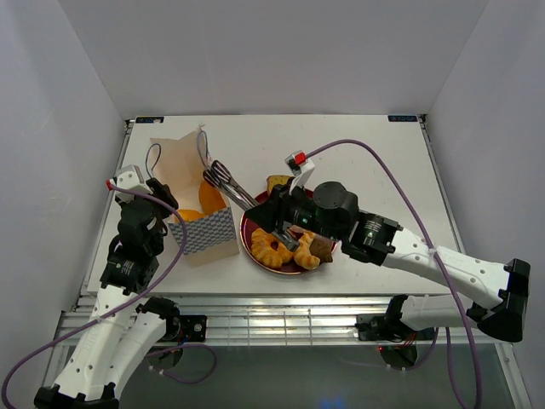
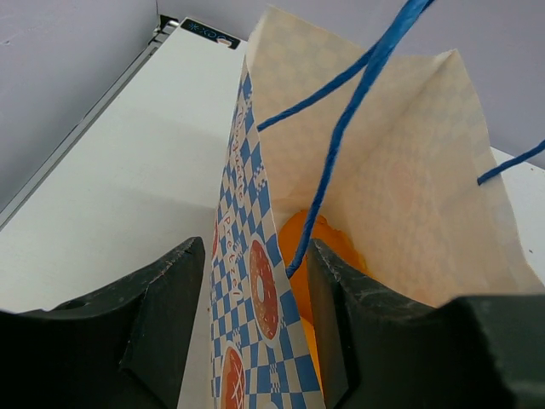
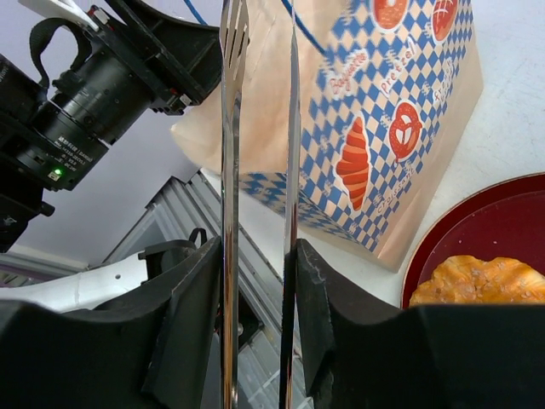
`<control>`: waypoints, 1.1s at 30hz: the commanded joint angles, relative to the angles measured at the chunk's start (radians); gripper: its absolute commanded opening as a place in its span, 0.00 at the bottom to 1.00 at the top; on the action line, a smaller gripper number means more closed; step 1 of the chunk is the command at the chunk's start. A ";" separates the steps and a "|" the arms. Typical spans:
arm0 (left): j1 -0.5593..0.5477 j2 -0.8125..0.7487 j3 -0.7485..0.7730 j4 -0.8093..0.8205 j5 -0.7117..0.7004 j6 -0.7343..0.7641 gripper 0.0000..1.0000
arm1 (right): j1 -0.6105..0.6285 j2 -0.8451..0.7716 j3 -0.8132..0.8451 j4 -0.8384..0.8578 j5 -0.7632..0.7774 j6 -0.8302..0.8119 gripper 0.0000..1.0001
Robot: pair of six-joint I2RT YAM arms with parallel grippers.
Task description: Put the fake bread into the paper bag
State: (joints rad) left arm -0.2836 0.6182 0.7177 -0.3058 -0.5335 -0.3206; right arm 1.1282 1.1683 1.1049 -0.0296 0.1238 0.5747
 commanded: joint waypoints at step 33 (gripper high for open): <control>-0.002 0.005 0.009 -0.019 0.020 0.006 0.62 | 0.005 -0.328 -0.174 -0.398 0.304 -0.081 0.35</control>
State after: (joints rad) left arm -0.2836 0.6193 0.7177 -0.3061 -0.5232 -0.3206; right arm 1.1282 0.8528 0.9440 -0.3801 0.3561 0.5083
